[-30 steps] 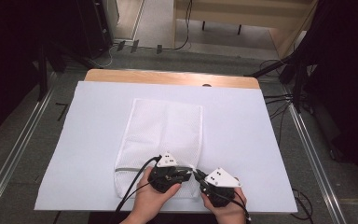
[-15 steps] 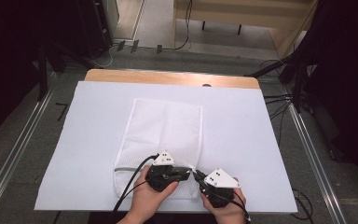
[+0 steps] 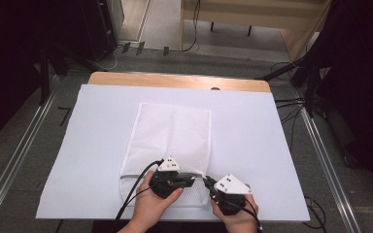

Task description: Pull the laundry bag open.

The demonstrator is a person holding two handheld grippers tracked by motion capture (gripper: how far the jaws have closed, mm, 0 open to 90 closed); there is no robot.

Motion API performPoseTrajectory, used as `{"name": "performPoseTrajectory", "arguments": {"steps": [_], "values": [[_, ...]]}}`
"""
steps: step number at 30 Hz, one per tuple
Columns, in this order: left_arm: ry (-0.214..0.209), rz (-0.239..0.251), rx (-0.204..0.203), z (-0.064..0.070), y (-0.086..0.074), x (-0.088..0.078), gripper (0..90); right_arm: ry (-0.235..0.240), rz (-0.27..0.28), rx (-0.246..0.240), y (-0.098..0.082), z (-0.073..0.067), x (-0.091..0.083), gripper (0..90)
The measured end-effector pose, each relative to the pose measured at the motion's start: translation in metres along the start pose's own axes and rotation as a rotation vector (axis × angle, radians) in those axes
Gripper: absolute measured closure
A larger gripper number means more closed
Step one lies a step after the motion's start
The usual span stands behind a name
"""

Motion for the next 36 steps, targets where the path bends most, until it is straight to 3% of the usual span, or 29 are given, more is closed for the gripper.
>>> {"name": "performPoseTrajectory", "arguments": {"steps": [2,5,16,23,26,28,32,36], "values": [[0.002,0.003,-0.019,-0.01,-0.004,-0.008,88.2,-0.003,0.014,0.042,-0.001,0.012,-0.005,88.2],[0.018,0.002,-0.024,-0.017,-0.008,-0.017,88.3,-0.006,0.02,0.048,-0.001,0.016,-0.006,88.1],[0.065,0.011,-0.059,-0.046,-0.032,-0.055,88.2,-0.022,0.015,0.04,-0.001,0.015,-0.006,88.2],[0.08,0.048,-0.125,-0.07,-0.052,-0.096,88.2,-0.029,0.017,0.052,-0.002,0.021,-0.008,88.2],[0.086,0.063,-0.144,-0.076,-0.056,-0.106,88.2,-0.03,0.014,0.046,-0.002,0.021,-0.008,88.2],[0.08,0.087,-0.19,-0.086,-0.065,-0.12,88.2,-0.037,0.007,0.049,-0.003,0.023,-0.008,88.2],[0.079,0.096,-0.211,-0.092,-0.073,-0.13,88.2,-0.039,0.01,0.062,-0.004,0.027,-0.009,88.1],[0.092,0.086,-0.202,-0.095,-0.081,-0.136,88.2,-0.04,0.006,0.05,-0.004,0.026,-0.009,88.1]]}}
Point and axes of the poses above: each handheld gripper's, and its own axes: x roughly forward along the jaws, y roughly out of its top, z roughly to its right, the point moved 6 cm from there along x, roughly forward along the jaws, and after that the axes turned 3 degrees about -z, right-handed, at the moved point
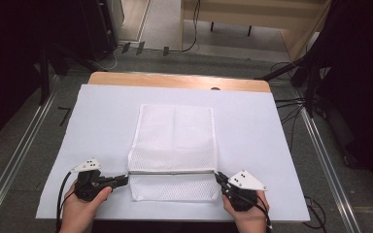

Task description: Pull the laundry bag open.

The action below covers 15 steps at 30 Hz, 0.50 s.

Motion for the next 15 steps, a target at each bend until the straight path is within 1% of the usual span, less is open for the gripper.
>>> {"name": "performPoseTrajectory", "arguments": {"steps": [1,2,3,4,5,7,8,9,10,11,12,13,14,15], "values": [[-0.029,0.015,-0.029,-0.003,0.001,-0.003,88.2,-0.009,-0.003,-0.012,0.0,-0.001,0.0,88.2],[-0.029,0.015,-0.029,-0.003,0.001,-0.003,88.2,-0.009,-0.003,-0.012,0.0,-0.001,0.0,88.2],[-0.039,0.025,-0.033,-0.004,0.001,-0.005,88.2,-0.013,-0.007,-0.019,0.001,-0.001,0.0,88.2],[-0.042,0.032,-0.028,-0.005,0.002,-0.007,88.2,-0.008,-0.008,-0.016,0.001,-0.001,0.0,88.2],[-0.035,0.03,-0.018,-0.004,0.002,-0.008,88.2,-0.003,-0.008,-0.012,0.002,-0.001,0.0,88.1],[-0.006,0.027,0.007,-0.004,0.003,-0.009,88.2,-0.005,-0.017,-0.021,0.001,-0.003,0.0,88.2],[-0.006,0.027,0.007,-0.004,0.003,-0.009,88.1,-0.005,-0.017,-0.021,0.001,-0.003,0.0,88.2],[-0.01,0.029,0.004,-0.004,0.003,-0.009,88.0,0.004,-0.017,-0.017,0.001,-0.003,0.001,88.2],[-0.017,0.037,-0.002,-0.004,0.002,-0.01,88.0,0.004,-0.017,-0.017,0.001,-0.003,0.001,88.2],[-0.029,0.05,0.002,-0.004,0.003,-0.01,87.7,0.012,-0.021,-0.022,0.0,-0.003,0.001,88.1],[-0.05,0.06,0.01,-0.005,0.003,-0.011,87.7,0.012,-0.021,-0.022,0.0,-0.003,0.001,88.1],[-0.086,0.093,0.015,-0.005,0.004,-0.016,78.8,0.022,-0.029,-0.019,-0.002,-0.002,0.002,88.1],[-0.086,0.093,0.015,-0.005,0.004,-0.016,69.3,0.022,-0.029,-0.019,-0.002,-0.002,0.002,88.1],[-0.066,0.127,0.024,-0.006,0.006,-0.02,69.3,0.03,-0.033,-0.005,-0.003,-0.001,0.002,88.0]]}}
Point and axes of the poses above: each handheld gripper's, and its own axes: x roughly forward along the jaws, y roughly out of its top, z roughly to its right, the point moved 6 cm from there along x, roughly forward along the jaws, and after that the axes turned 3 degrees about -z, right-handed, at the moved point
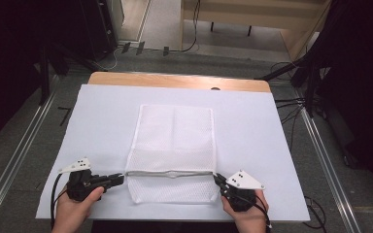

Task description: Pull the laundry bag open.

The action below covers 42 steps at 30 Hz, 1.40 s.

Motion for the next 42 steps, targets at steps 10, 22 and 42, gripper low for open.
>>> {"name": "performPoseTrajectory", "arguments": {"steps": [10,22,42], "values": [[0.113,0.198,0.049,-0.004,0.016,-0.02,13.0,0.063,0.029,0.02,-0.002,0.001,0.0,55.7],[0.213,0.243,0.036,-0.029,0.018,-0.034,7.4,-0.011,0.118,0.087,0.005,0.037,-0.022,2.9],[0.302,0.278,0.094,-0.051,0.018,-0.052,1.1,-0.197,0.218,0.239,-0.019,0.134,-0.062,0.0]]}}
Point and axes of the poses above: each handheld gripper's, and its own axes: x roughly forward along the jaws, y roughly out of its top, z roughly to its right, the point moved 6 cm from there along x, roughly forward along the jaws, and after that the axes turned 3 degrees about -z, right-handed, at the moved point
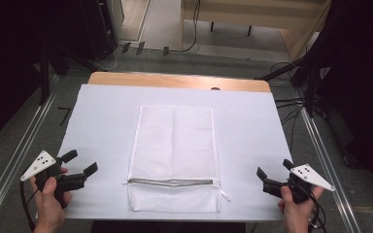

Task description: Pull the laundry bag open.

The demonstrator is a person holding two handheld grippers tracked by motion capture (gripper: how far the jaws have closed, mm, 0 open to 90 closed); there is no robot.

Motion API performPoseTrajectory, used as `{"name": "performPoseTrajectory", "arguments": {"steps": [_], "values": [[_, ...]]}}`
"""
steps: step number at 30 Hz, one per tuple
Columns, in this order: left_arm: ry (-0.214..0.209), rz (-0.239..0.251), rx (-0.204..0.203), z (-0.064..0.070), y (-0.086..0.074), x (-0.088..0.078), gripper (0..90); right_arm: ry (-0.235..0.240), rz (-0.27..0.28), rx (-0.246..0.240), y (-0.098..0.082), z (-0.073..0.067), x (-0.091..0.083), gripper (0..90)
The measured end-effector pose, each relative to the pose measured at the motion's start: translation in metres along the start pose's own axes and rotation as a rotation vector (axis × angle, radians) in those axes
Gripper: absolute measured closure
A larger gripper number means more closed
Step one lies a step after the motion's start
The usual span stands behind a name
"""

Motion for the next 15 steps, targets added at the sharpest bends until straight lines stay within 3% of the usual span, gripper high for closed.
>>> {"name": "performPoseTrajectory", "arguments": {"steps": [1,2,9,15], "values": [[-0.011,-0.003,0.005,-0.001,0.0,0.0,0.0,-0.039,0.0,0.025,0.0,0.008,-0.003,0.0],[-0.018,-0.006,0.007,-0.002,0.0,0.0,0.0,-0.045,-0.004,0.038,0.0,0.012,-0.004,0.0],[0.003,0.001,-0.011,-0.008,0.0,-0.002,0.0,-0.034,0.002,0.043,-0.002,0.019,-0.007,0.0],[0.017,-0.007,0.002,-0.009,0.0,0.0,0.0,-0.037,-0.002,0.035,-0.003,0.019,-0.006,0.0]]}}
Point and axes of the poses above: each handheld gripper's, and its own axes: x roughly forward along the jaws, y roughly out of its top, z roughly to its right, the point moved 6 cm from there along x, roughly forward along the jaws, and after that the axes turned 3 degrees about -z, right-handed, at the moved point
